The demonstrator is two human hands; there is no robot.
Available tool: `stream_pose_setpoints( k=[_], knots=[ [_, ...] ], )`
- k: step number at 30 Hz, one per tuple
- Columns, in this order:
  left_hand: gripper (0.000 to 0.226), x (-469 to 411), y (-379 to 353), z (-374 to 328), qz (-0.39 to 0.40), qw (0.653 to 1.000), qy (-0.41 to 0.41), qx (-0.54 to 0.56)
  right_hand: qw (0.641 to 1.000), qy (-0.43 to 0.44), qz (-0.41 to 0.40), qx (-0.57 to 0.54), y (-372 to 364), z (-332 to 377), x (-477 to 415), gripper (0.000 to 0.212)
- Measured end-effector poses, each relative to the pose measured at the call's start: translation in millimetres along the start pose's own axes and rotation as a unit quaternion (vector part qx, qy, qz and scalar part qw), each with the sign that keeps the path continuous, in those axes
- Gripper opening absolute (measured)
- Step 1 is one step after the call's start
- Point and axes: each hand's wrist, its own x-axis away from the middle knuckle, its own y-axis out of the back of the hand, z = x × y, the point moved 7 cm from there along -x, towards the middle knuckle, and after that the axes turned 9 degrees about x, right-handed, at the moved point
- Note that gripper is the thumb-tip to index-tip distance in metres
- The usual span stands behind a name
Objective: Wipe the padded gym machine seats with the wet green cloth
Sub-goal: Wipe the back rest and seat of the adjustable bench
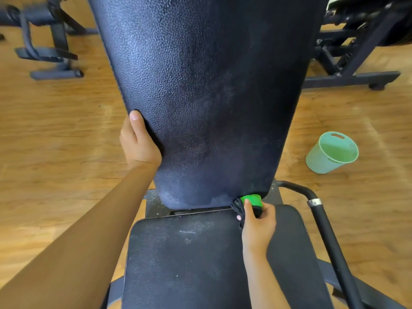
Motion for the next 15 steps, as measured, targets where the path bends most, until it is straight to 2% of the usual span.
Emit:
stream_pose_setpoints(
  k=[4,7,11,15],
  knots=[
    [0.054,2.7,-0.5,-2.8,0.004,1.000,-0.021,0.002,0.998,-0.029,0.009,0.060,-2.5,-16.2,-0.3,0.018],
    [0.050,3.4,-0.9,-4.3,0.009,1.000,-0.028,-0.003,0.998,-0.051,-0.011,0.024,-0.9,-8.2,-2.3,0.020],
    [0.044,2.2,-1.6,-1.6,0.014,1.000,-0.024,0.001,0.994,0.002,-0.038,-0.100,5.4,45.8,-9.9,0.021],
    [0.055,0.1,0.4,1.5,0.013,0.999,-0.027,0.010,0.992,0.064,-0.045,-0.099,12.4,72.0,-10.6,0.020]
  ],
)
